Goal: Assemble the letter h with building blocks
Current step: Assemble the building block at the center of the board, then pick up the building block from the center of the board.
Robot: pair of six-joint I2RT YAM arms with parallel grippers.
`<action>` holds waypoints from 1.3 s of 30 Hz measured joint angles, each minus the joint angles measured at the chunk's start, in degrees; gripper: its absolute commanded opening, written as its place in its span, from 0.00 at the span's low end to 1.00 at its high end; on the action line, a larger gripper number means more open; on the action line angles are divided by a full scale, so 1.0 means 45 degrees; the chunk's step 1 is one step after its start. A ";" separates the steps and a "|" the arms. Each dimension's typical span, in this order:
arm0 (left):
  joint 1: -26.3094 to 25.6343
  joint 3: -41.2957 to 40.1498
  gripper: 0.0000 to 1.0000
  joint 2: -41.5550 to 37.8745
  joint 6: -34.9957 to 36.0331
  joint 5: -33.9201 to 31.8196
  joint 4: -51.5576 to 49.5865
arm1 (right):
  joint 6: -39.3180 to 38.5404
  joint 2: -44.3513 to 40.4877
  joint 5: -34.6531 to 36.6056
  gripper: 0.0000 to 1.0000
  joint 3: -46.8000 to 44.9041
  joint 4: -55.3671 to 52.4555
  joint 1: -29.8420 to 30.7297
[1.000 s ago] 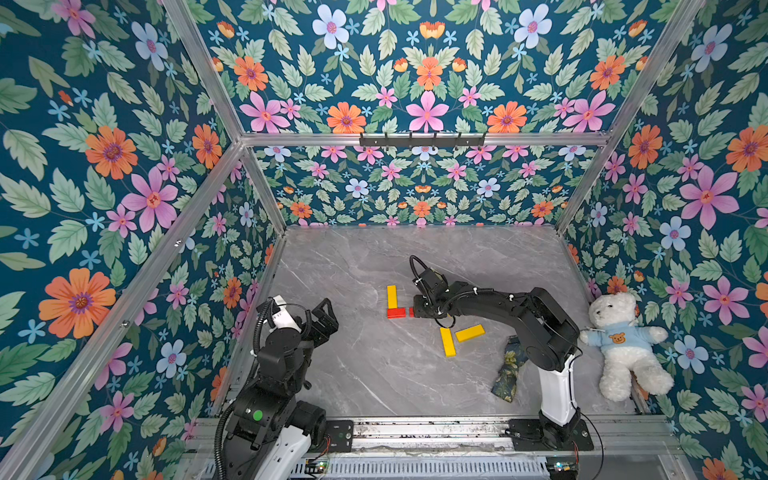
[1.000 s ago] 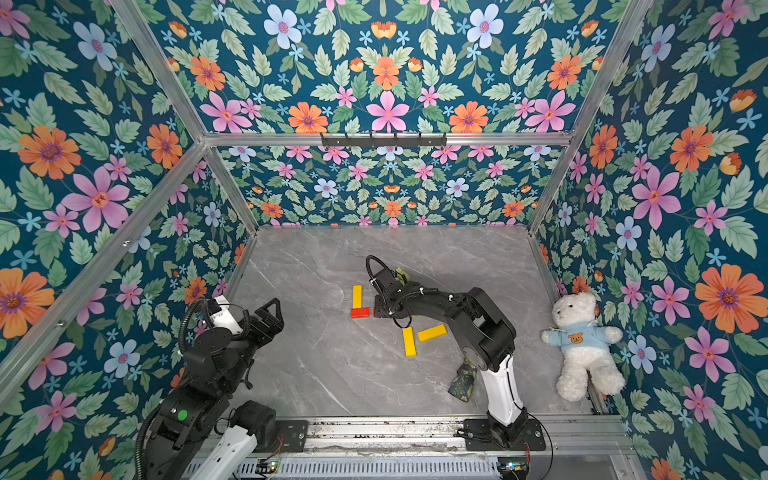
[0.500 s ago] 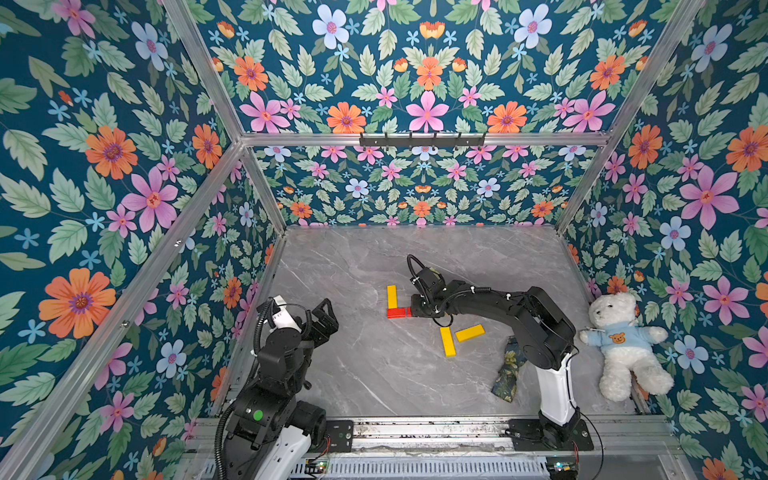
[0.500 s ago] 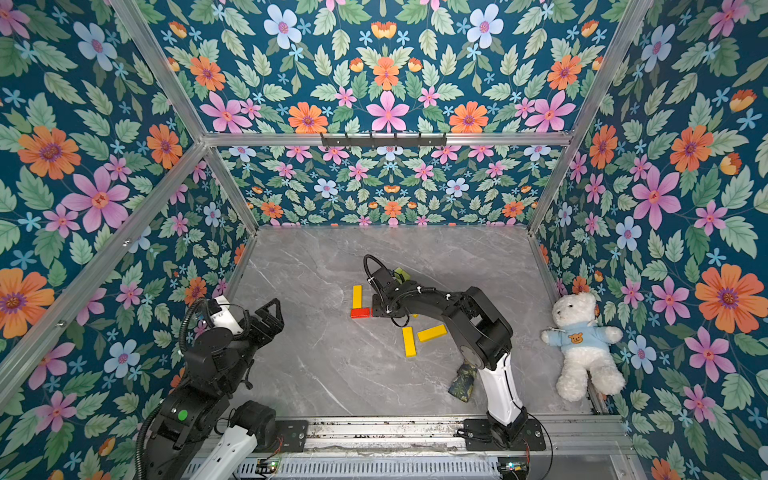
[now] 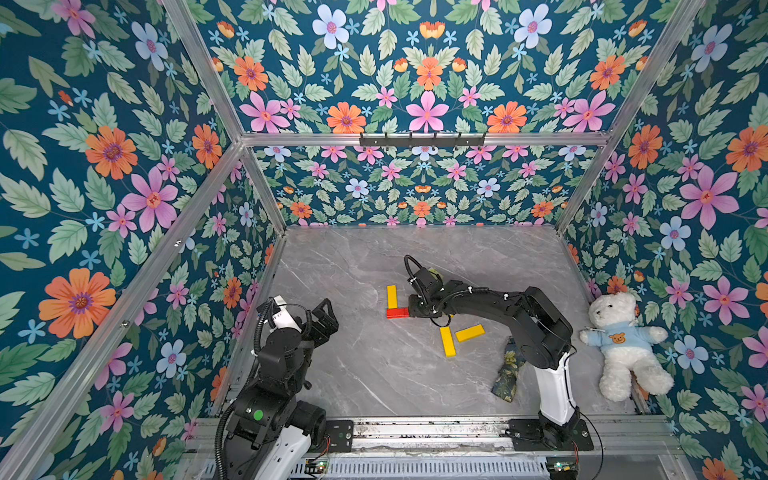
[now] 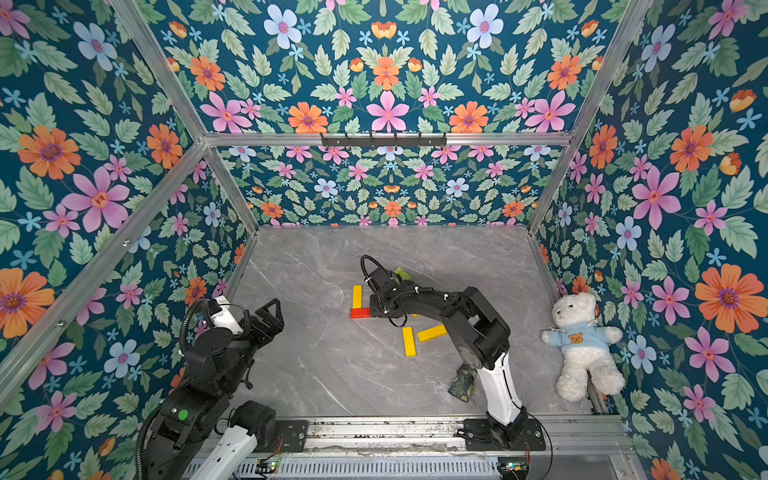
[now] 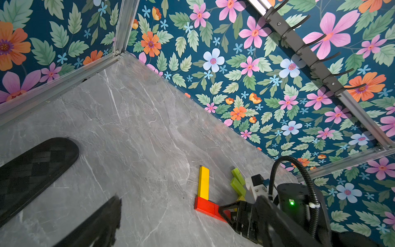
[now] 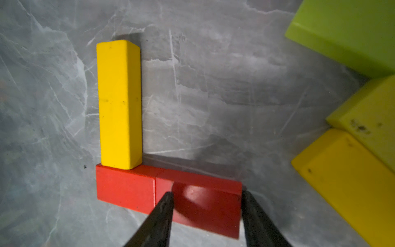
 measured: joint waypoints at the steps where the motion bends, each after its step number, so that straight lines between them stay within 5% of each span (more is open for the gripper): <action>1: 0.0000 0.0000 1.00 0.0000 0.0000 0.0000 0.0000 | 0.0000 0.0000 0.0000 0.61 0.0000 0.0005 0.0000; 18: 0.0000 0.0000 1.00 0.0024 0.0000 0.0029 0.0010 | -0.0063 -0.2409 0.0685 0.68 -0.0369 -0.0393 0.0024; 31: 0.0000 0.0170 1.00 0.0457 0.0291 0.0393 0.0321 | 0.0015 -0.6795 0.0486 0.64 -0.3954 -0.1200 0.0049; 39: 0.0000 0.0335 1.00 0.0797 0.0573 0.0568 0.0427 | 0.0262 -0.7504 0.0199 0.60 -0.5124 -0.2832 0.0801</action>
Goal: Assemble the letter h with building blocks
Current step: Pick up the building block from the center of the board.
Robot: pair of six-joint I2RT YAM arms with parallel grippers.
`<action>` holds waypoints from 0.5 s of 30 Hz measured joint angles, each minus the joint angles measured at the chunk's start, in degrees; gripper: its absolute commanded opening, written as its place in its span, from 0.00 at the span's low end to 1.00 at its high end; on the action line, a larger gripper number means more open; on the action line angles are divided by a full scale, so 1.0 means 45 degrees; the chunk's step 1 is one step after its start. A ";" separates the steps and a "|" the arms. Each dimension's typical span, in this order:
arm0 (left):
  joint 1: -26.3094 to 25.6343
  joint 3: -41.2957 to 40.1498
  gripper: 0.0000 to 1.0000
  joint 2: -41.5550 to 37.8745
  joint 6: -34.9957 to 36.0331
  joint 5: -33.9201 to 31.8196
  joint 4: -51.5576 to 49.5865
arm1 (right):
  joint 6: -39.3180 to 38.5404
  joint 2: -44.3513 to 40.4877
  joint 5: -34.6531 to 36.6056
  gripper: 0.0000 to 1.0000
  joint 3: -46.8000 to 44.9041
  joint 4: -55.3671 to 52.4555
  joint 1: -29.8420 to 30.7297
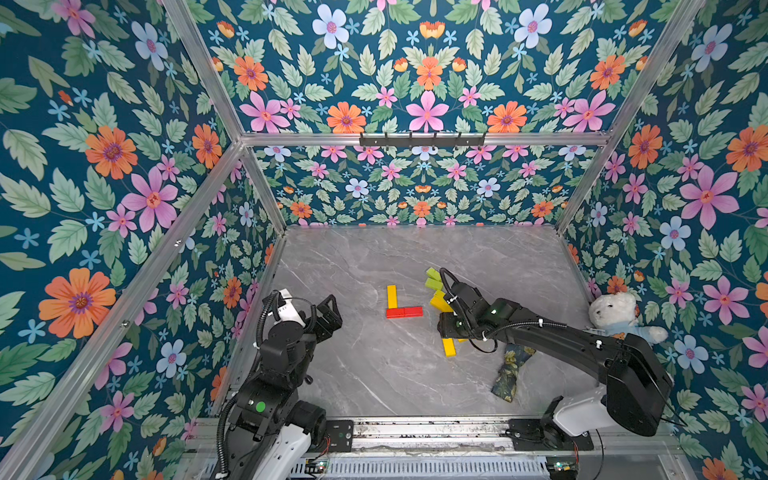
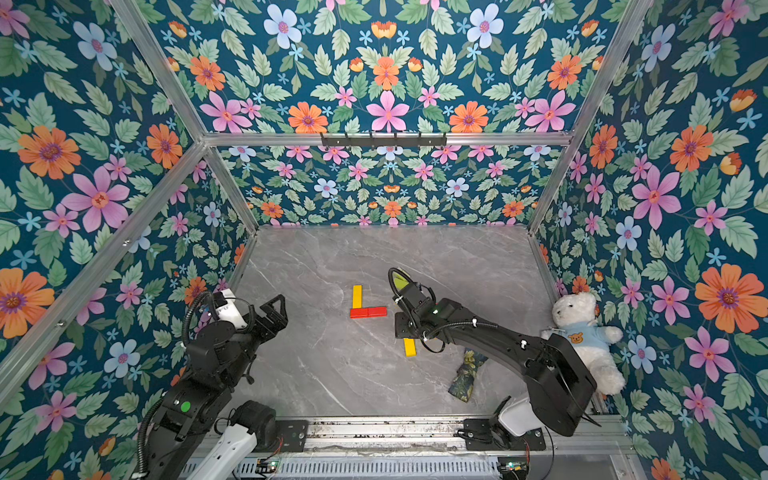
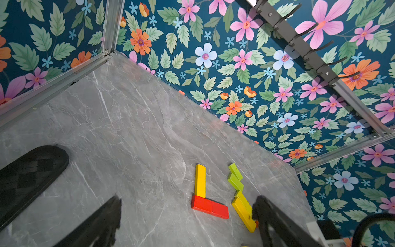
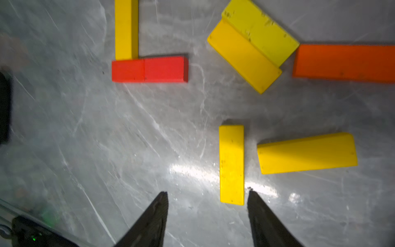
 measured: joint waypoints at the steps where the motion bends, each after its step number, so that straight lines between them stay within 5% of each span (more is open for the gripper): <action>1: 0.0000 0.0000 1.00 0.0039 0.0005 0.0029 0.0000 | 0.0024 0.0117 0.0029 0.60 -0.0019 -0.0180 0.0180; 15: 0.0000 -0.0015 1.00 0.0053 0.0039 0.0160 0.0063 | 0.0418 0.2239 0.0398 0.51 0.0058 -0.0155 0.0748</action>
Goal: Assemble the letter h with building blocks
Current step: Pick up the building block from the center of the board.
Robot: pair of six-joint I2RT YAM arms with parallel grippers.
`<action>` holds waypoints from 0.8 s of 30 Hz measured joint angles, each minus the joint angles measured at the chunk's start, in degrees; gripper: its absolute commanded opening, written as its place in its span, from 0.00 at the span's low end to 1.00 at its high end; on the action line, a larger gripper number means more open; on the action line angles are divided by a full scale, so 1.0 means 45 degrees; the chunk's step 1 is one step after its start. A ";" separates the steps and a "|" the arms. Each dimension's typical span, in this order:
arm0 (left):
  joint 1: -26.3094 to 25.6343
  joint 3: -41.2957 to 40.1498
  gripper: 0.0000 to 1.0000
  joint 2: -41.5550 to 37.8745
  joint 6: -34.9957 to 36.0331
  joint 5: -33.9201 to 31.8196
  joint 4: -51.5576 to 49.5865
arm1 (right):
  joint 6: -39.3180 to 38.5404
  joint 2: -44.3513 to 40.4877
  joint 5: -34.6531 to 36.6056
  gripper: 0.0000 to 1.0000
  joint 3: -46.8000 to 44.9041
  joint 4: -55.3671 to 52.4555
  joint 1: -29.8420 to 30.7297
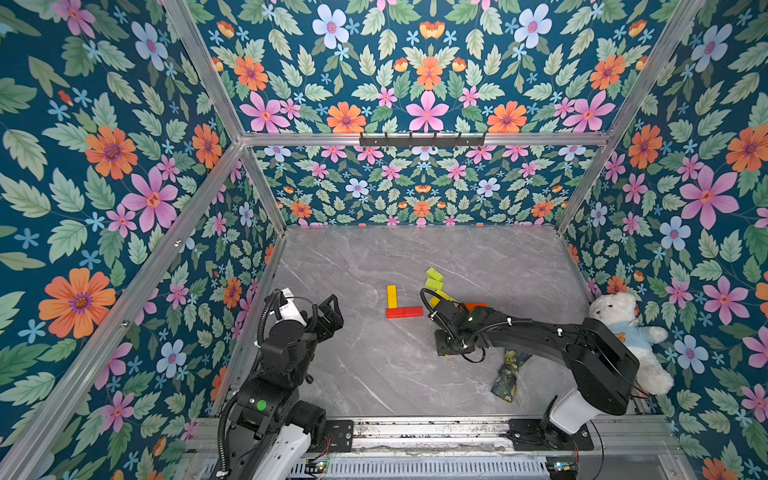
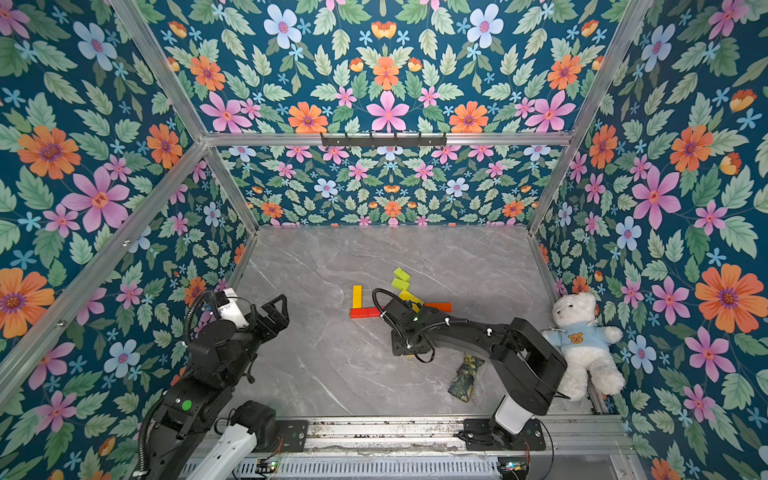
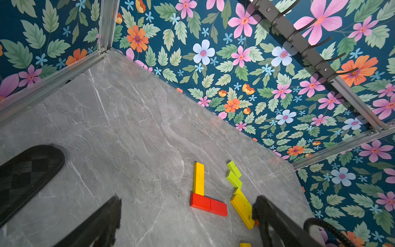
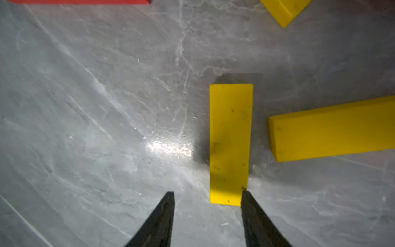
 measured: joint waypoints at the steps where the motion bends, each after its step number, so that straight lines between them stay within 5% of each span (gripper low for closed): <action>1: 0.0000 -0.0010 1.00 0.0000 0.0000 0.0000 0.0000 | 0.0044 0.0170 0.0141 0.51 0.0068 0.0010 -0.0005; 24: 0.0000 -0.0073 1.00 -0.0010 -0.0005 0.0005 0.0005 | 0.0204 0.1467 0.1651 0.49 0.0923 0.0049 -0.0277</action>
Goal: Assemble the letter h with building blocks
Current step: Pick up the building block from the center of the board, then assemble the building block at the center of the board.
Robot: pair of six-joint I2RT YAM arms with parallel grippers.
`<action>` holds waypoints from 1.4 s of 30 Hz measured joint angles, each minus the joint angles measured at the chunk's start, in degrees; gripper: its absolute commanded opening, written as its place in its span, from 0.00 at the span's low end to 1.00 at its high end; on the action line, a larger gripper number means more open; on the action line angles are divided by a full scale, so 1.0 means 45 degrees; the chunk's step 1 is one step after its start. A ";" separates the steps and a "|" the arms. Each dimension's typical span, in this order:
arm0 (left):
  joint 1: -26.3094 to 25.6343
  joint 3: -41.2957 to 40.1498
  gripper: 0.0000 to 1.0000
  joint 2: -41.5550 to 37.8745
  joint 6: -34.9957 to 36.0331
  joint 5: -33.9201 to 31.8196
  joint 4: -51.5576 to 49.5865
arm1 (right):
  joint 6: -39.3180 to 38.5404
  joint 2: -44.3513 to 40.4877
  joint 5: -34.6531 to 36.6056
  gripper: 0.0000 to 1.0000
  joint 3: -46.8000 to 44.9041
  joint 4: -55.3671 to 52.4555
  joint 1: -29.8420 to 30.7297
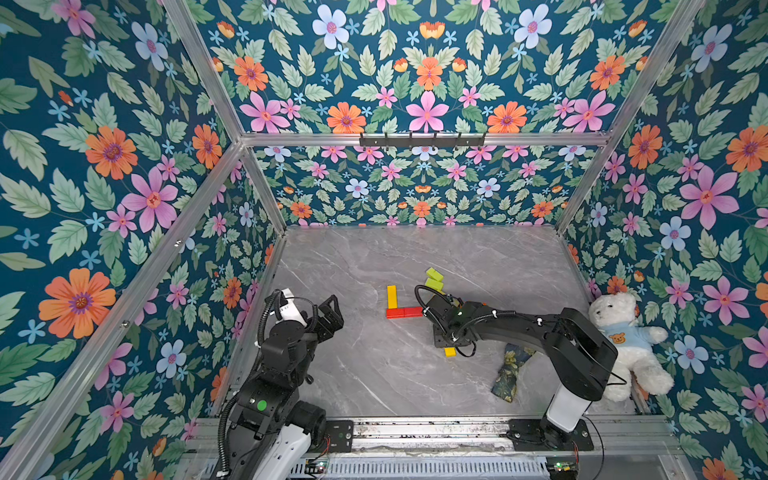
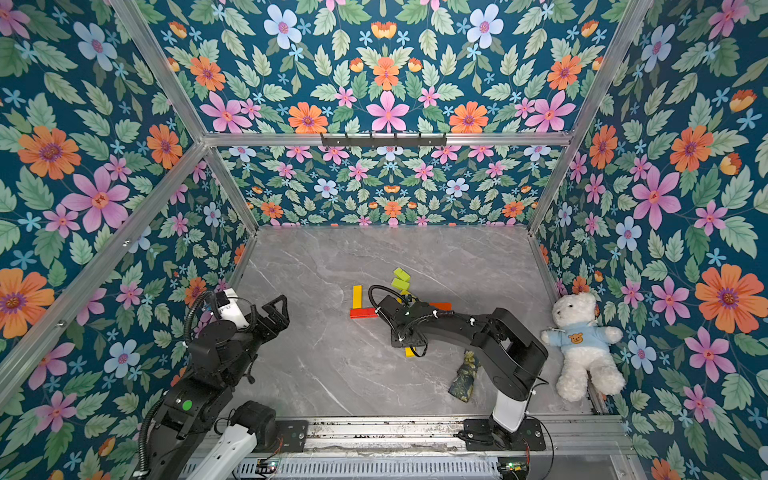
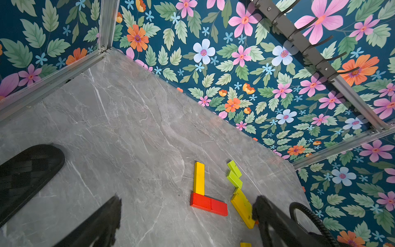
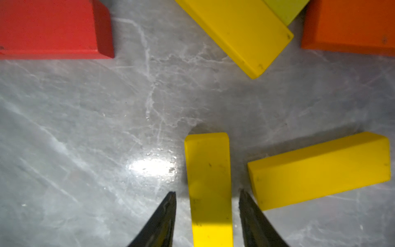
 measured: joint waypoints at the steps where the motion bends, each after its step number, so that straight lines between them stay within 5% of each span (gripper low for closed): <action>1: 0.0000 -0.0015 1.00 0.0000 0.0000 0.0000 -0.0005 | 0.0000 0.0034 0.0000 0.48 0.0000 0.0005 -0.0005; 13: 0.0000 -0.0083 1.00 -0.0005 -0.0039 0.0034 0.0034 | 0.0039 0.0374 -0.0005 0.39 -0.0214 0.0121 -0.0063; 20: 0.0000 -0.0083 1.00 -0.0024 -0.0044 0.0029 0.0039 | 0.0146 0.0374 -0.0019 0.14 -0.0243 0.0272 -0.0073; 23: 0.0000 -0.0151 1.00 -0.0078 -0.0058 0.0034 0.0083 | 0.0223 0.0369 -0.0058 0.10 -0.0087 0.0126 0.0073; 42: 0.0000 -0.0423 1.00 -0.0976 -0.0233 0.0325 0.0073 | 0.1807 0.4095 -0.1608 0.04 0.5566 -0.0996 0.2560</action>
